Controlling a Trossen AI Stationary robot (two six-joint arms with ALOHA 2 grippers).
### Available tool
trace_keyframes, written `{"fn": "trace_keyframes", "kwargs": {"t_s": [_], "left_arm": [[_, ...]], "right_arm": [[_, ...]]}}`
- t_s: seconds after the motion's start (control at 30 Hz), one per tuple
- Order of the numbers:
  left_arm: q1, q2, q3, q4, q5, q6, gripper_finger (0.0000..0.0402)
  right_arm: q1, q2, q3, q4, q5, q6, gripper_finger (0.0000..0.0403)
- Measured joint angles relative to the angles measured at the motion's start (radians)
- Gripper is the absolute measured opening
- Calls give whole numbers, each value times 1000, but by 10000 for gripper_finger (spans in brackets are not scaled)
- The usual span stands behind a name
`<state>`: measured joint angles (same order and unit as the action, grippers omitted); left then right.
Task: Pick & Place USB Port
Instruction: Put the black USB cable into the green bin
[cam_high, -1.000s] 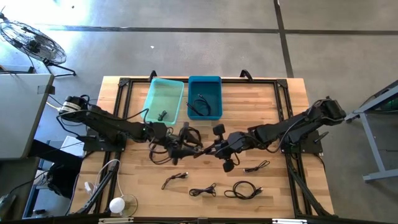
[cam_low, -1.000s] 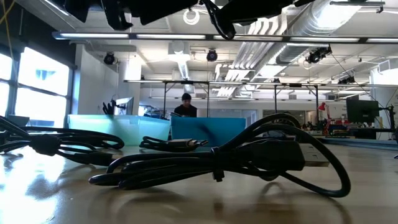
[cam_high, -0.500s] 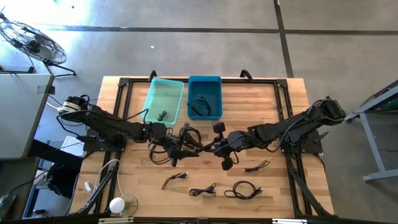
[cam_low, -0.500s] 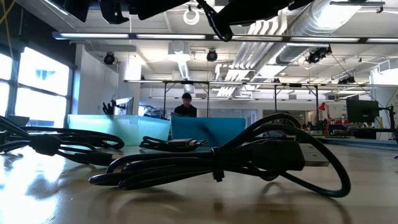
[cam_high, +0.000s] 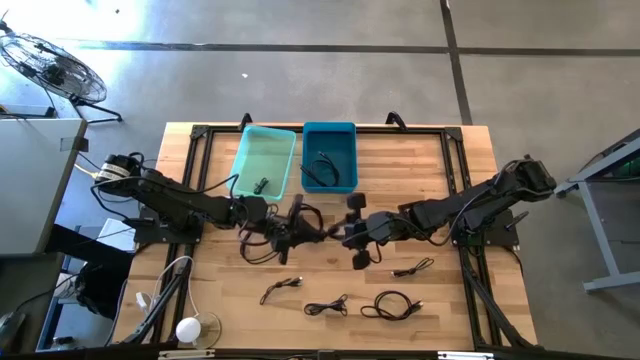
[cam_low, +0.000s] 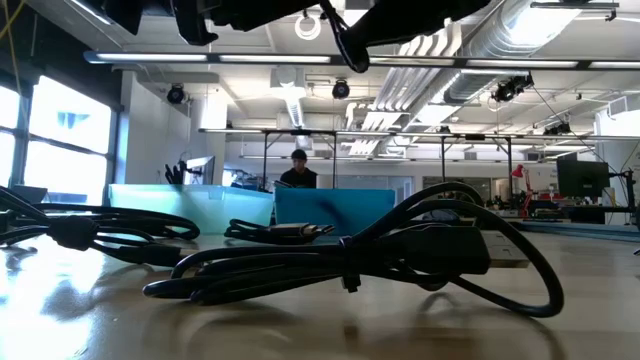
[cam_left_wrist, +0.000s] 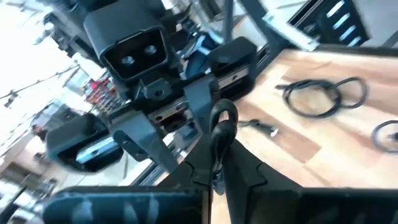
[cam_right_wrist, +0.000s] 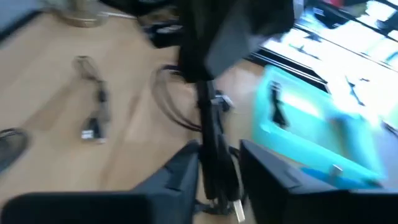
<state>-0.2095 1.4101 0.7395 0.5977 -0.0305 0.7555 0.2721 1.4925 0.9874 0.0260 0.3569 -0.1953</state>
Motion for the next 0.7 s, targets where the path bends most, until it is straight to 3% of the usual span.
{"fn": "trace_keyframes", "kwargs": {"t_s": [0.2,0.27,0.37,0.53,0.63,0.7], "left_arm": [[0,-28,0,-59,-126,13,9],[-1,-51,0,-134,-238,34,9],[-1,-90,0,-265,-493,72,9],[32,-146,0,-541,-809,82,9],[76,-176,0,-694,-909,52,9],[127,-193,0,-793,-919,34,9]], "right_arm": [[24,-6,0,-7,261,39,224],[38,-19,0,-6,341,39,252],[63,-39,0,-28,442,39,284],[96,-60,0,-65,511,72,303],[106,-60,0,-82,509,97,304],[110,-60,0,-95,509,128,304]]}}
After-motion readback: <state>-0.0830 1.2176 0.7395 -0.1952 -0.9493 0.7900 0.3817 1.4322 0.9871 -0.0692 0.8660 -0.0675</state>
